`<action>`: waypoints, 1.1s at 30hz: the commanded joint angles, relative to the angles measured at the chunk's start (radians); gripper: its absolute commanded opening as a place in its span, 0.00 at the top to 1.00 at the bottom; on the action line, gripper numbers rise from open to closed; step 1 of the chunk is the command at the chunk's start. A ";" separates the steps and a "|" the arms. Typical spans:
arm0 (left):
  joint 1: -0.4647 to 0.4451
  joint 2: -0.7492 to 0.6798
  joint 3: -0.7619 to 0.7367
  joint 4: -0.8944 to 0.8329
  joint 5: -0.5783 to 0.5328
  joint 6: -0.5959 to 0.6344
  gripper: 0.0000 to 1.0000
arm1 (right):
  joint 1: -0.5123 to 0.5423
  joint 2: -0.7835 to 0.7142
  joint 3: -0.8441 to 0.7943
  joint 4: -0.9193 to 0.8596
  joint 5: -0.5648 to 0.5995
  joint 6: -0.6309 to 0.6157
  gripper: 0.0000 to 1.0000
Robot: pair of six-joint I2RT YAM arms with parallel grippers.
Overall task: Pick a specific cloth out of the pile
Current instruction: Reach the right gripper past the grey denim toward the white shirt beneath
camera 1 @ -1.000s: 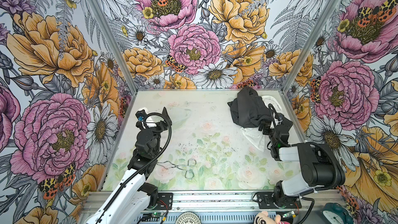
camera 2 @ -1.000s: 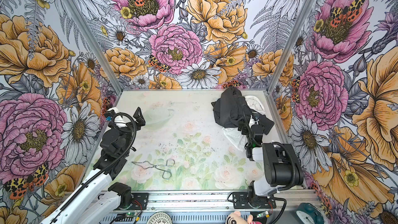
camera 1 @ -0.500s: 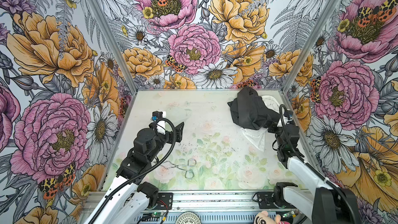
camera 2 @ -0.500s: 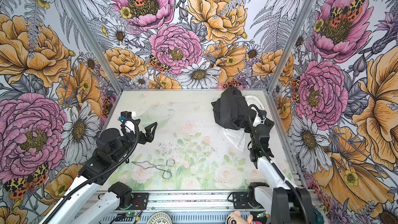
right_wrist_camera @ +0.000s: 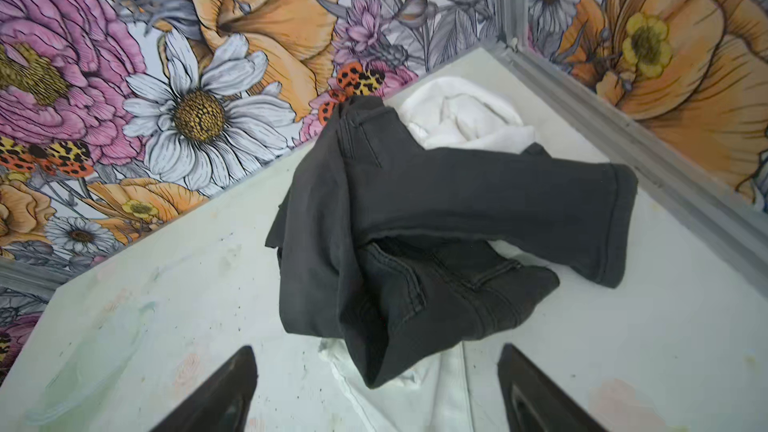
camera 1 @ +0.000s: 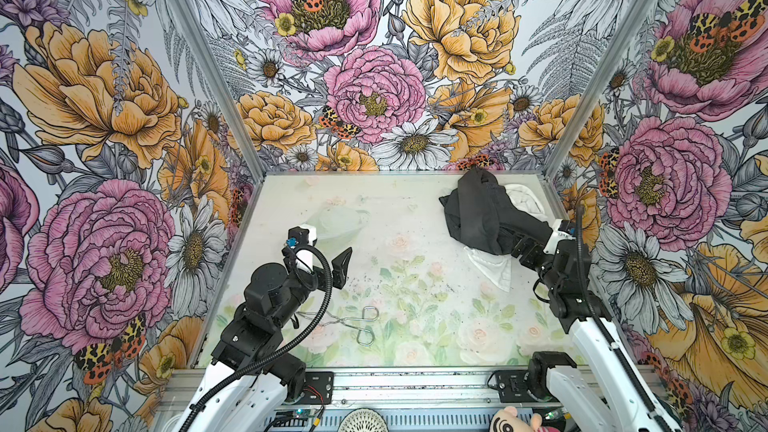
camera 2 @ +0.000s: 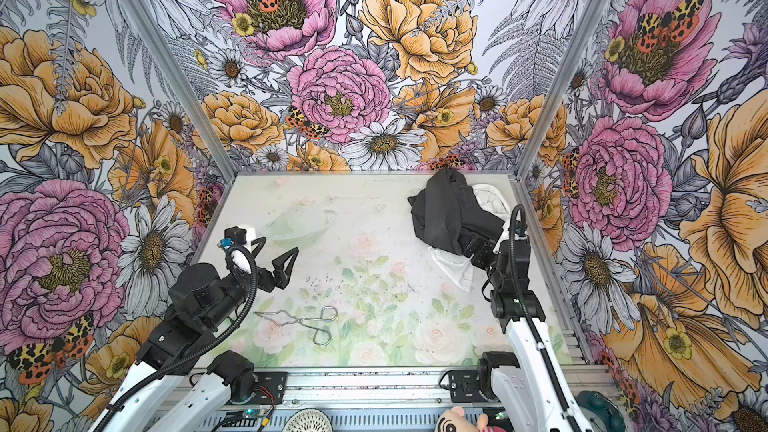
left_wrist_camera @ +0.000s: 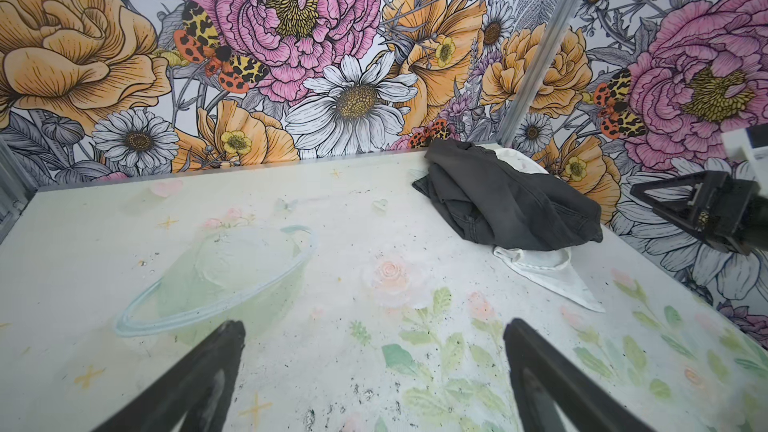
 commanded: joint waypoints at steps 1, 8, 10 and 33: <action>0.003 0.004 -0.012 -0.012 0.010 0.013 0.01 | -0.012 0.138 0.152 -0.043 -0.016 -0.022 0.10; 0.058 0.040 -0.007 -0.012 0.054 0.001 0.01 | -0.084 0.509 0.498 -0.043 0.003 -0.062 0.16; 0.070 0.048 -0.007 -0.011 0.063 -0.004 0.01 | -0.111 0.609 0.591 -0.045 0.012 -0.071 0.18; 0.090 0.077 -0.007 -0.011 0.087 -0.012 0.01 | -0.225 1.395 1.275 -0.279 -0.055 -0.108 0.26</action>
